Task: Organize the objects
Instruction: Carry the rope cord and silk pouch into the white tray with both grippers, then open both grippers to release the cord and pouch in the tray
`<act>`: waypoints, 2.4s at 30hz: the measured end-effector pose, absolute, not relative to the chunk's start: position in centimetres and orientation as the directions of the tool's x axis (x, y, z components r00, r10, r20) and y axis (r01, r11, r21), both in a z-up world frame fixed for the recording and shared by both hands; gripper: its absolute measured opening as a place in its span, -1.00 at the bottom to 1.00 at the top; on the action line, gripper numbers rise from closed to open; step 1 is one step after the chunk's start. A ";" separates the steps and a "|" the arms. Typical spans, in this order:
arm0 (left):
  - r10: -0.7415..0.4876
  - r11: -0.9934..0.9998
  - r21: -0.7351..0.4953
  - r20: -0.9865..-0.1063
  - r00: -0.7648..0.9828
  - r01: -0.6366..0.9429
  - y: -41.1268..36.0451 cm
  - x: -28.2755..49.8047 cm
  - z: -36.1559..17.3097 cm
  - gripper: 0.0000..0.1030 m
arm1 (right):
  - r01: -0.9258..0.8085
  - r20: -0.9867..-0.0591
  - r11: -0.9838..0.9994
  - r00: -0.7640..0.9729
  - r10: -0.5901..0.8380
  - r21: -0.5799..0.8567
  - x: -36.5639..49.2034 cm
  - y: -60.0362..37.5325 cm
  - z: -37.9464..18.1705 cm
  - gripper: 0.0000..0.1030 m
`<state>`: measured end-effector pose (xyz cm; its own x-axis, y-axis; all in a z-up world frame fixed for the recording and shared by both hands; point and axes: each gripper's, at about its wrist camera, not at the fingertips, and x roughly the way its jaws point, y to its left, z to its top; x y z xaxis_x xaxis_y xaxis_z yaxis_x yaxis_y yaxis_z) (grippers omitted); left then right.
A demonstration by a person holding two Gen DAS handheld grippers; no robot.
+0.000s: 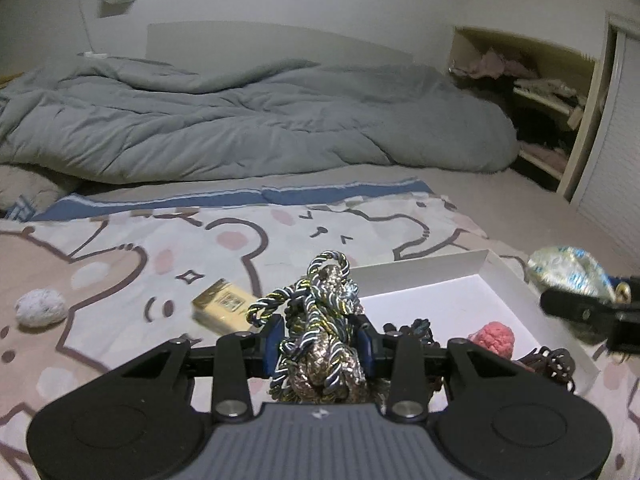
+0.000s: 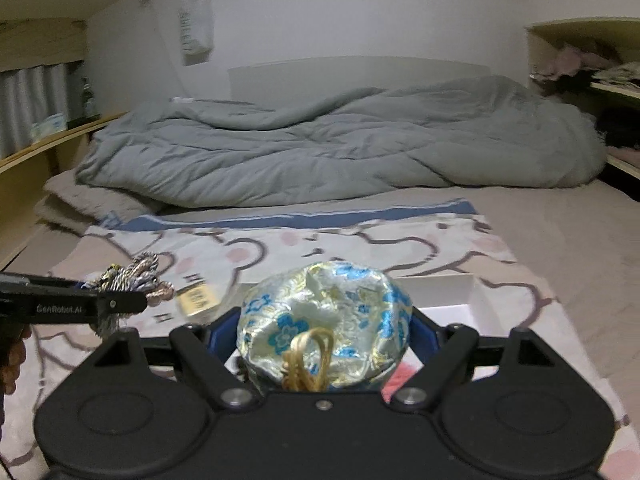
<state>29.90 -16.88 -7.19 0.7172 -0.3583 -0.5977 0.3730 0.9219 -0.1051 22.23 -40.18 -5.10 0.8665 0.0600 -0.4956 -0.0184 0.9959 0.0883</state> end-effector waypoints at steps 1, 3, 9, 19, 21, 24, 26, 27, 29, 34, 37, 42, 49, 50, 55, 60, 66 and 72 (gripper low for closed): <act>-0.350 0.923 -0.088 -0.601 0.718 0.376 -17.5 30.1 -7.3 -0.24 | -0.007 -0.501 0.996 0.864 0.050 0.087 22.6 -40.9 -5.2 0.65; -0.336 0.921 -0.052 -0.609 0.719 0.386 -18.8 30.8 -7.7 -0.24 | 0.011 -0.503 0.996 0.863 0.033 0.084 23.4 -42.2 -5.3 0.65; -0.285 0.917 0.039 -0.634 0.719 0.398 -21.4 33.4 -9.1 -0.24 | 0.070 -0.522 0.994 0.853 -0.013 0.089 25.9 -45.5 -6.0 0.65; -0.259 0.906 0.061 -0.705 0.660 0.419 -23.7 37.0 -12.7 -0.24 | 0.091 -0.593 0.994 0.804 -0.042 0.053 31.4 -48.3 -9.1 0.65; -0.258 0.903 0.063 -0.711 0.654 0.425 -24.0 37.3 -13.3 -0.24 | 0.092 -0.608 0.994 0.793 -0.040 0.055 32.2 -48.6 -9.8 0.65; -0.250 0.894 0.096 -0.702 0.667 0.437 -24.6 37.5 -13.4 -0.24 | 0.090 -0.621 0.994 0.783 -0.029 0.066 33.2 -49.0 -10.7 0.65; -0.254 0.890 0.099 -0.704 0.663 0.446 -25.0 37.7 -13.5 -0.24 | 0.086 -0.626 0.994 0.780 -0.026 0.065 33.7 -49.1 -11.2 0.65; -0.254 0.886 0.100 -0.711 0.656 0.452 -25.2 37.9 -13.6 -0.24 | 0.086 -0.625 0.994 0.780 -0.028 0.063 33.9 -49.1 -11.4 0.65; -0.254 0.879 0.106 -0.720 0.646 0.464 -25.6 37.9 -13.9 -0.18 | 0.090 -0.626 0.994 0.779 -0.035 0.057 34.2 -49.2 -11.8 0.66; -0.266 0.877 0.093 -0.722 0.639 0.471 -26.0 37.1 -13.4 0.42 | 0.117 -0.667 0.992 0.744 -0.050 0.056 34.3 -49.5 -12.5 0.78; -0.271 0.872 0.097 -0.720 0.639 0.479 -26.4 36.6 -12.9 0.42 | 0.120 -0.673 0.989 0.739 -0.032 0.085 33.8 -49.8 -12.3 0.78; -0.291 0.871 0.073 -0.720 0.630 0.486 -26.6 36.1 -12.0 0.42 | 0.121 -0.679 0.988 0.734 -0.021 0.100 32.9 -49.9 -11.8 0.79; -0.289 0.869 0.078 -0.722 0.629 0.489 -26.8 35.4 -11.1 0.42 | 0.126 -0.680 0.986 0.733 -0.021 0.106 31.8 -49.8 -11.0 0.79; -0.288 0.869 0.080 -0.720 0.632 0.488 -26.8 35.2 -10.9 0.42 | 0.125 -0.679 0.987 0.734 -0.021 0.104 31.7 -49.7 -10.8 0.79; -0.293 0.876 0.069 -0.711 0.639 0.478 -26.2 34.3 -9.8 0.42 | 0.130 -0.663 0.987 0.748 -0.036 0.093 30.3 -49.0 -9.6 0.80; -0.302 0.885 0.043 -0.706 0.640 0.464 -25.5 33.0 -8.8 0.42 | 0.138 -0.652 0.986 0.757 -0.041 0.098 28.5 -48.2 -8.3 0.81; -0.310 0.891 0.026 -0.696 0.648 0.454 -24.5 31.1 -7.6 0.43 | 0.142 -0.644 0.987 0.763 -0.057 0.080 26.2 -47.2 -7.0 0.81; -0.314 0.901 -0.002 -0.692 0.649 0.434 -23.1 29.3 -6.5 0.59 | 0.163 -0.633 0.982 0.771 -0.069 0.091 23.7 -46.5 -5.8 0.83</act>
<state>29.34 -23.14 -6.53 0.6494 -0.3144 -0.6924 0.4339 0.9010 -0.0022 23.71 -46.54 -5.84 0.7711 -0.0693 -0.6329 0.1630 0.9824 0.0910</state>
